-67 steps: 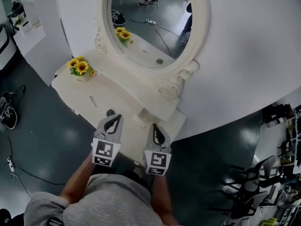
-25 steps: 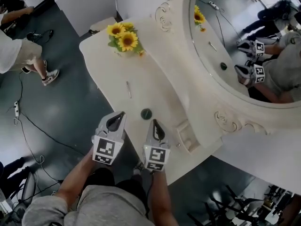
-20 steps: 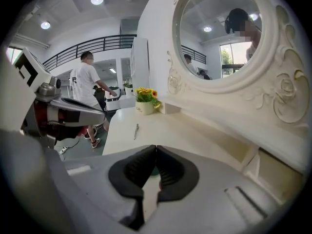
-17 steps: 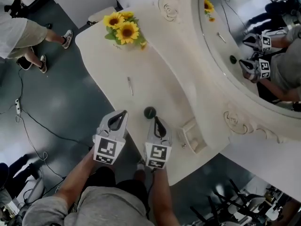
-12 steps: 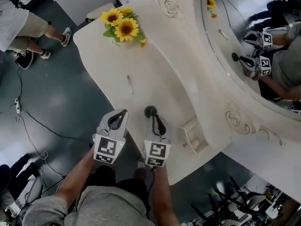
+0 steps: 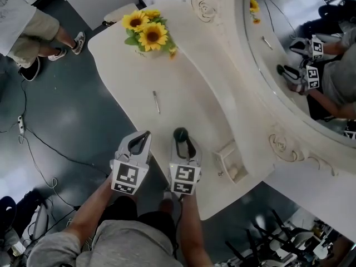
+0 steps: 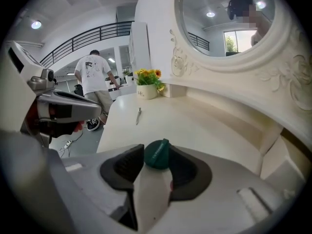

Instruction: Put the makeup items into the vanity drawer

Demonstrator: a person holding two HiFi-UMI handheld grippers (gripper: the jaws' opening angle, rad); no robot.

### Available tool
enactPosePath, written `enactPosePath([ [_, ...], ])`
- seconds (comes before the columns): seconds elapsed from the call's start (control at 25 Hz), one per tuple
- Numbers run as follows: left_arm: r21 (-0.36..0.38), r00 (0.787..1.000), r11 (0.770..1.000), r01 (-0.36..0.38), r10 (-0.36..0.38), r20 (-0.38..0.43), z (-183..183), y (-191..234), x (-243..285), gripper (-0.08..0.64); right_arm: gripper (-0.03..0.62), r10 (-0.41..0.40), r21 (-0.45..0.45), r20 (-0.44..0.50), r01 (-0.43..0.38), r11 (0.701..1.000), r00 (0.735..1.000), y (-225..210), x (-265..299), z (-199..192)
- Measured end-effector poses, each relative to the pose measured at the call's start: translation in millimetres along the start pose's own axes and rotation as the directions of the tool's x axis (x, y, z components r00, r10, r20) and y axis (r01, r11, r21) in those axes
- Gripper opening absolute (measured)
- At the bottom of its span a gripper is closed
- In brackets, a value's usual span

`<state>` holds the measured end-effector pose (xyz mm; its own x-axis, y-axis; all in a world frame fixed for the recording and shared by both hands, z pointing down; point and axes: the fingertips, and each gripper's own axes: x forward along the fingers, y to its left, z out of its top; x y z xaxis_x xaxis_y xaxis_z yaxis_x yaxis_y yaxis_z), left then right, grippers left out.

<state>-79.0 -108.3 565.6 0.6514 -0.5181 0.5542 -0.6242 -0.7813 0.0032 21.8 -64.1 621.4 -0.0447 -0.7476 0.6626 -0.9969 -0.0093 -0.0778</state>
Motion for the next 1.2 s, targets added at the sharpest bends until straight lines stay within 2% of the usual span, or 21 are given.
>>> enactPosePath([
  [0.12, -0.002, 1.0, 1.0, -0.001, 0.001, 0.001, 0, 2, -1, 0.011, 0.107, -0.017, -0.027, -0.019, 0.016, 1.0, 1.0, -2, 1, -2],
  [0.2, -0.003, 1.0, 1.0, -0.003, 0.003, 0.001, 0, 3, -2, 0.011, 0.087, -0.025, -0.049, -0.032, 0.023, 0.999, 0.999, -2, 2, -3],
  [0.32, -0.003, 1.0, 1.0, -0.003, 0.003, 0.001, -1, 5, -2, 0.011, 0.013, -0.036, -0.061, -0.033, 0.034, 0.998, 0.999, -3, 3, -4],
  [0.56, 0.006, 1.0, 1.0, -0.004, 0.004, 0.008, 2, 4, -8, 0.011, 0.008, -0.03, -0.044, -0.011, 0.029, 0.999, 0.999, -3, -3, 1],
  [0.8, 0.029, 0.999, 1.0, 0.0, -0.001, 0.043, 22, -4, -18, 0.011, 0.008, -0.041, -0.043, 0.047, 0.043, 0.998, 0.998, -5, -28, 20],
  [1.2, 0.085, 0.991, 0.995, 0.055, -0.065, 0.115, 63, -42, -27, 0.011, 0.008, -0.12, -0.024, 0.137, 0.124, 0.992, 0.983, -34, -81, 45],
])
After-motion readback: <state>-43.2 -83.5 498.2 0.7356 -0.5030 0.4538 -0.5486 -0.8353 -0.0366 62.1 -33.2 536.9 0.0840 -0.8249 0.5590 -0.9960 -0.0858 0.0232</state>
